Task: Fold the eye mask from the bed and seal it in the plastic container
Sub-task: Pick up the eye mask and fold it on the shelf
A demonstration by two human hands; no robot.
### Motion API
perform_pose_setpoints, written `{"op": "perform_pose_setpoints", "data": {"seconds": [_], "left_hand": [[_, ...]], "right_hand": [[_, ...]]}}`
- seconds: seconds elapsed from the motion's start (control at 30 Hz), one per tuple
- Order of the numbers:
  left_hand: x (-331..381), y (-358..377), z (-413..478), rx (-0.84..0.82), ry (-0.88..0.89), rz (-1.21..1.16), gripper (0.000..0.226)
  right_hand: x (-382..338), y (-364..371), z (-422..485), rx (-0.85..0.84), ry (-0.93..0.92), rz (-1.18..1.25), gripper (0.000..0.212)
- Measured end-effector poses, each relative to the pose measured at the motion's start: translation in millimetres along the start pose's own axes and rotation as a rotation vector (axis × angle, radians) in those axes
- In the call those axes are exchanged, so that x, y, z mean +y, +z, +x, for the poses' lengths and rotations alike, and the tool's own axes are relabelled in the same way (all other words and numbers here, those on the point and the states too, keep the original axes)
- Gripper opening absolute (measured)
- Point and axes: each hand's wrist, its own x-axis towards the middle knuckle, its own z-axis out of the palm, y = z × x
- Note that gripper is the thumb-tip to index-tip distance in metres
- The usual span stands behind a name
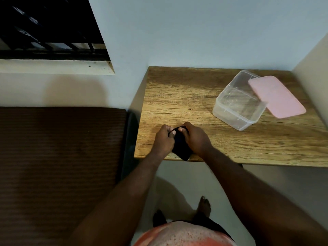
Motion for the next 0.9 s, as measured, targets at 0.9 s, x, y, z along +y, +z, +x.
{"op": "perform_pose_setpoints", "data": {"seconds": [0.9], "left_hand": [[-12.2,-3.2,-1.4,-0.078,0.151,0.067,0.022]], "right_hand": [[8.5,5.8,-65.1,-0.288,-0.014,-0.207,0.076]]}}
